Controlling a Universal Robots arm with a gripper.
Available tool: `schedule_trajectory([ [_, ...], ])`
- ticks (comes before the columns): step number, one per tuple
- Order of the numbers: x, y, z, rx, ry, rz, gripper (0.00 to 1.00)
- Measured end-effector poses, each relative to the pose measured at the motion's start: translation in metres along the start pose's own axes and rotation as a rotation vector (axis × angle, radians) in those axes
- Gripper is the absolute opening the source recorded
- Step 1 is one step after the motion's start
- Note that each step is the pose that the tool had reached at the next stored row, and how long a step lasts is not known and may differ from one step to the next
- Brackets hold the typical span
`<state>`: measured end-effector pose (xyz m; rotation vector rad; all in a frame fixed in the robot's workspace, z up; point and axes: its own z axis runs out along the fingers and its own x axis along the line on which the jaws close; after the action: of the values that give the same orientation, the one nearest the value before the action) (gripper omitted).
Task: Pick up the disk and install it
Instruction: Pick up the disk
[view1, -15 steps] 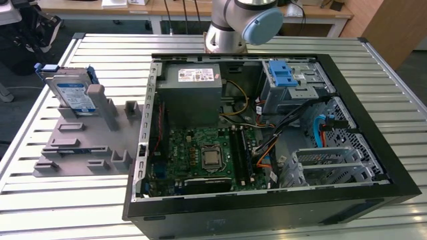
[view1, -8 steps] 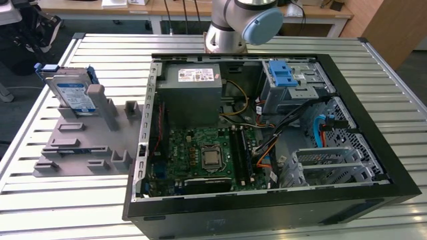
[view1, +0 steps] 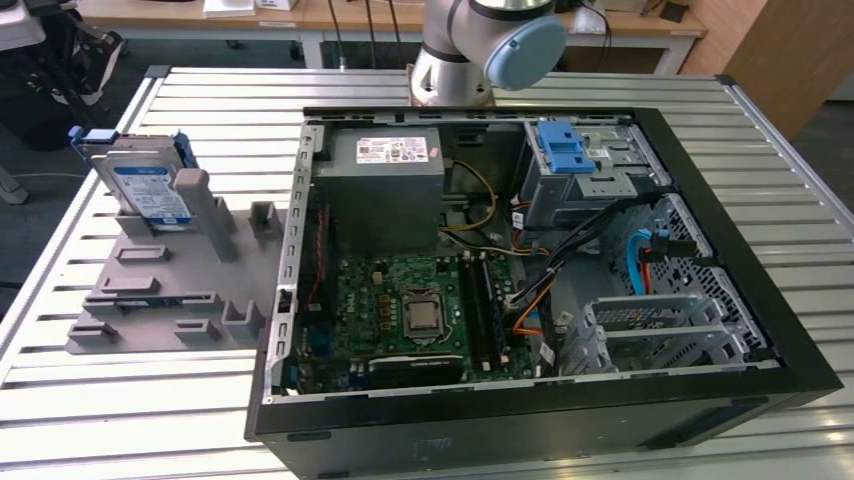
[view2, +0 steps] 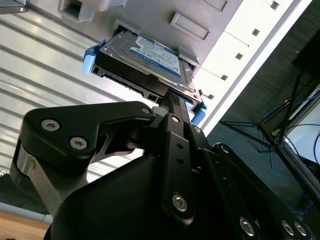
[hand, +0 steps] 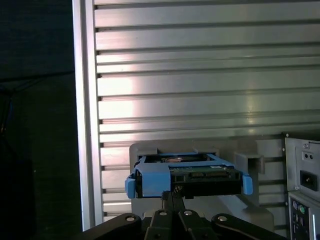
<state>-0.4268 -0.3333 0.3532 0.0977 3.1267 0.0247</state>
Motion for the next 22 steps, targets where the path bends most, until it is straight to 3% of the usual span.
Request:
schedule_trajectory([
  [22, 0.0, 0.0, 0.0, -0.0004, 0.0006, -0.033, 0.11],
])
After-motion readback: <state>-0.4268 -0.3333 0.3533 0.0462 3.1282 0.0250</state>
